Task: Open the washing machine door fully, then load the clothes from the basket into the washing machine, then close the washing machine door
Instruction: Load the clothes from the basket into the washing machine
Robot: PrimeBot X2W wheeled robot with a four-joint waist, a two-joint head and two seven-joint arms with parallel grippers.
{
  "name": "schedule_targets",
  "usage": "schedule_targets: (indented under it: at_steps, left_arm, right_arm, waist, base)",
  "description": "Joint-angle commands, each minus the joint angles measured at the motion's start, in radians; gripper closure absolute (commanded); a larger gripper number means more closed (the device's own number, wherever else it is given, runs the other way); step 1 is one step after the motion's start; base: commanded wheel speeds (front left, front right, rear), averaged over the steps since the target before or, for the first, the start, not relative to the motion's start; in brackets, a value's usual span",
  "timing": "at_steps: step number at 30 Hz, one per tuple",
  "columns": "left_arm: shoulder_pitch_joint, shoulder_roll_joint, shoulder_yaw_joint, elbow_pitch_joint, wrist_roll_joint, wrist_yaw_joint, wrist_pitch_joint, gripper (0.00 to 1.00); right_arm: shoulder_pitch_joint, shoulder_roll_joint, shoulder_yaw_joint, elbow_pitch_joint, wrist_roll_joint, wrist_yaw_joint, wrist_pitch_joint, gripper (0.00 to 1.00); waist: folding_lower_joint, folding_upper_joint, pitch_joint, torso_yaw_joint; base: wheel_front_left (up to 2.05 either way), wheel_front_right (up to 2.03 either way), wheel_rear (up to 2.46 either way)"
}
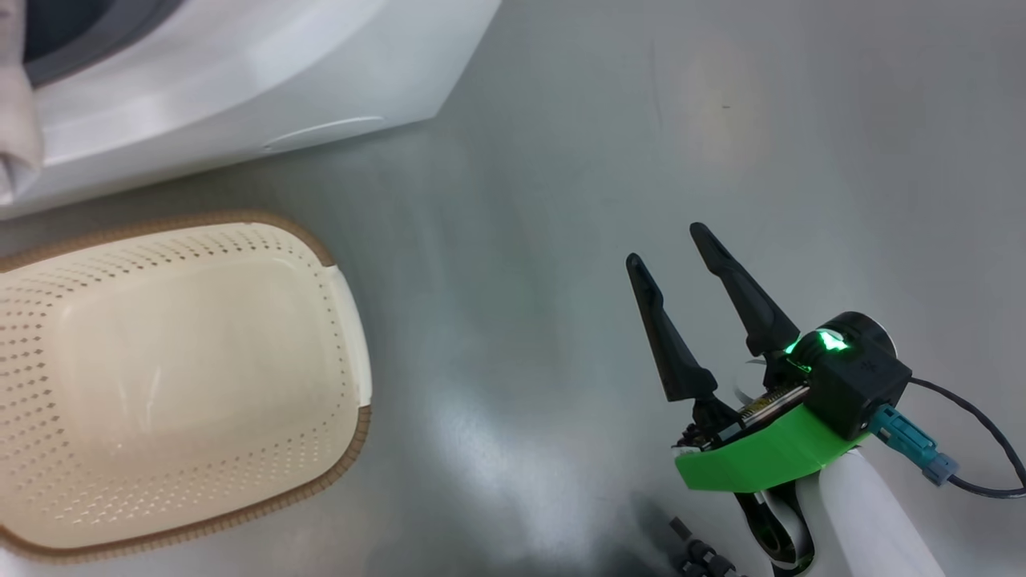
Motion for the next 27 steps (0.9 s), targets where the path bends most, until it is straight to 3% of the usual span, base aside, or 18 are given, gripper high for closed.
schedule_targets:
  at_steps: [1,8,27]
  left_arm:
    - [-0.001,0.031,0.009,-0.023,-0.012,0.01,-0.005,0.0]
    - [0.056,-0.005,0.013,-0.042,-0.039,0.026,-0.005,0.0]
    - [0.178,-0.09,-0.045,-0.131,-0.059,-0.001,-0.005,0.0]
  right_arm:
    - [0.027,0.001,0.014,-0.018,-0.009,0.002,-0.005,0.0]
    - [0.024,0.001,-0.001,-0.02,-0.011,0.002,-0.005,0.0]
    - [0.016,0.0,-0.041,-0.024,-0.043,0.002,-0.005,0.0]
  waist:
    - [0.0,-0.0001,-0.007,0.009]
    - [0.0,-0.0001,-0.026,0.037]
    - [0.0,-0.0001,-0.045,0.147]
  base:
    - [0.0,0.0,0.0]
    - [0.0,0.0,0.0]
    - [0.0,0.0,0.0]
